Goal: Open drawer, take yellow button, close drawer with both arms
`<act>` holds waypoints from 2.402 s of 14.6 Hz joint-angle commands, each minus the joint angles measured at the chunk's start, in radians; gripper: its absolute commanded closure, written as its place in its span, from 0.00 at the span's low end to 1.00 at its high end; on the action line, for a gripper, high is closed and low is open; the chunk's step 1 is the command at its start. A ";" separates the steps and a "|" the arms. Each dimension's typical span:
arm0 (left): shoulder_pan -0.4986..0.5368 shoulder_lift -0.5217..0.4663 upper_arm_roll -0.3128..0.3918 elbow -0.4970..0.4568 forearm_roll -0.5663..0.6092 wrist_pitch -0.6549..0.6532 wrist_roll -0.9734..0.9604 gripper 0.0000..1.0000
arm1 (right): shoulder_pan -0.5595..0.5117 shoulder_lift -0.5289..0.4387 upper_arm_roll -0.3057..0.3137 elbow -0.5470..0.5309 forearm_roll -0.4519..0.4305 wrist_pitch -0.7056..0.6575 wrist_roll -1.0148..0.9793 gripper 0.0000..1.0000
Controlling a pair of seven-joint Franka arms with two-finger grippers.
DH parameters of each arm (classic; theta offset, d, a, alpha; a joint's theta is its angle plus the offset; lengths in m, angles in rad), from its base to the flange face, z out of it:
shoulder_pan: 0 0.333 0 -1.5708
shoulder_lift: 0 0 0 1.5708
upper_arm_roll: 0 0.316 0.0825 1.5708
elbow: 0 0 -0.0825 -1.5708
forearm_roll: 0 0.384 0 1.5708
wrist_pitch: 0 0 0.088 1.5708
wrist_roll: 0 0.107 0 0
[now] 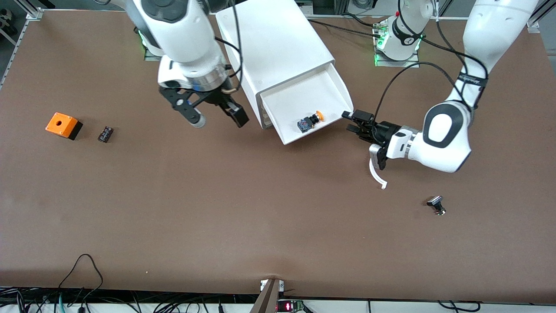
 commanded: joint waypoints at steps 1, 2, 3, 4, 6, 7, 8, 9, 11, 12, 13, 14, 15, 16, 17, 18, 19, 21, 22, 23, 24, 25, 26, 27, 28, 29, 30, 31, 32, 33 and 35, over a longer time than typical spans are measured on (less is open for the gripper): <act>0.001 -0.044 -0.013 0.144 0.197 -0.091 -0.248 0.00 | 0.060 0.128 -0.015 0.166 -0.011 -0.003 0.139 0.00; -0.005 -0.051 -0.019 0.179 0.261 -0.108 -0.330 0.00 | 0.075 0.163 -0.017 0.203 -0.015 0.008 0.178 0.00; -0.011 -0.070 -0.021 0.205 0.328 -0.116 -0.411 0.00 | 0.086 0.185 -0.017 0.218 -0.021 0.029 0.213 0.00; -0.015 -0.093 -0.022 0.209 0.400 -0.114 -0.476 0.00 | 0.104 0.202 -0.017 0.219 -0.025 0.063 0.253 0.00; -0.033 -0.142 -0.024 0.222 0.571 -0.114 -0.547 0.00 | 0.147 0.242 -0.017 0.219 -0.058 0.118 0.320 0.00; -0.044 -0.152 -0.024 0.253 0.647 -0.130 -0.559 0.00 | 0.163 0.259 -0.017 0.219 -0.060 0.143 0.343 0.00; -0.044 -0.153 -0.021 0.306 0.698 -0.166 -0.558 0.00 | 0.175 0.276 -0.017 0.219 -0.060 0.161 0.366 0.00; -0.041 -0.148 -0.015 0.396 0.729 -0.221 -0.558 0.00 | 0.187 0.291 -0.017 0.219 -0.060 0.178 0.383 0.00; -0.033 -0.105 -0.006 0.518 0.780 -0.284 -0.548 0.00 | 0.209 0.318 -0.017 0.217 -0.060 0.194 0.405 0.00; -0.031 -0.107 -0.006 0.537 0.791 -0.286 -0.544 0.00 | 0.218 0.328 -0.017 0.217 -0.060 0.204 0.414 0.00; -0.022 -0.113 -0.006 0.549 0.800 -0.291 -0.535 0.00 | 0.223 0.332 -0.015 0.216 -0.058 0.206 0.417 0.00; -0.013 -0.129 -0.006 0.561 0.817 -0.294 -0.533 0.00 | 0.235 0.343 -0.015 0.214 -0.058 0.206 0.419 0.00; -0.013 -0.133 -0.010 0.586 0.856 -0.292 -0.539 0.00 | 0.243 0.349 -0.014 0.213 -0.057 0.206 0.426 0.00; -0.013 -0.131 -0.013 0.592 0.880 -0.292 -0.542 0.00 | 0.249 0.360 -0.015 0.213 -0.057 0.206 0.442 0.00; -0.024 -0.124 -0.013 0.578 0.883 -0.280 -0.553 0.00 | 0.258 0.366 -0.014 0.213 -0.057 0.206 0.446 0.00; -0.024 -0.113 -0.012 0.578 0.883 -0.276 -0.586 0.00 | 0.264 0.369 -0.015 0.211 -0.057 0.206 0.452 0.00; -0.019 -0.114 -0.012 0.578 0.872 -0.271 -0.612 0.00 | 0.267 0.381 -0.015 0.213 -0.057 0.209 0.454 0.00; -0.015 -0.113 -0.010 0.580 0.871 -0.271 -0.631 0.00 | 0.273 0.392 -0.015 0.211 -0.057 0.224 0.453 0.02; -0.016 -0.113 -0.010 0.578 0.872 -0.271 -0.631 0.00 | 0.273 0.394 -0.014 0.211 -0.057 0.224 0.451 0.09; -0.013 -0.113 -0.010 0.578 0.871 -0.271 -0.633 0.00 | 0.276 0.394 -0.014 0.211 -0.057 0.224 0.445 0.20; -0.012 -0.113 -0.010 0.578 0.871 -0.272 -0.631 0.00 | 0.276 0.394 -0.015 0.211 -0.057 0.224 0.439 0.41; -0.011 -0.113 -0.012 0.578 0.871 -0.272 -0.631 0.00 | 0.276 0.392 -0.014 0.211 -0.057 0.223 0.437 0.62; -0.011 -0.114 -0.010 0.578 0.869 -0.272 -0.631 0.00 | 0.276 0.391 -0.014 0.213 -0.057 0.218 0.434 0.79; -0.011 -0.114 -0.012 0.577 0.869 -0.275 -0.634 0.00 | 0.276 0.389 -0.014 0.213 -0.057 0.217 0.434 0.93; -0.018 -0.116 -0.013 0.578 0.869 -0.277 -0.649 0.00 | 0.276 0.386 -0.014 0.214 -0.057 0.215 0.434 1.00; -0.024 -0.116 -0.016 0.578 0.871 -0.277 -0.668 0.00 | 0.276 0.385 -0.014 0.216 -0.057 0.214 0.434 1.00; -0.027 -0.117 -0.019 0.578 0.869 -0.279 -0.688 0.00 | 0.273 0.385 -0.014 0.217 -0.057 0.214 0.434 1.00; -0.027 -0.117 -0.021 0.578 0.868 -0.282 -0.702 0.00 | 0.273 0.383 -0.015 0.219 -0.057 0.212 0.434 1.00; -0.033 -0.117 -0.021 0.578 0.868 -0.282 -0.706 0.00 | 0.273 0.383 -0.017 0.219 -0.057 0.212 0.434 1.00; -0.033 -0.117 -0.021 0.580 0.868 -0.282 -0.706 0.00 | 0.273 0.380 -0.020 0.220 -0.058 0.209 0.434 1.00; -0.033 -0.120 -0.021 0.577 0.868 -0.285 -0.708 0.00 | 0.269 0.351 -0.022 0.220 -0.058 0.203 0.422 1.00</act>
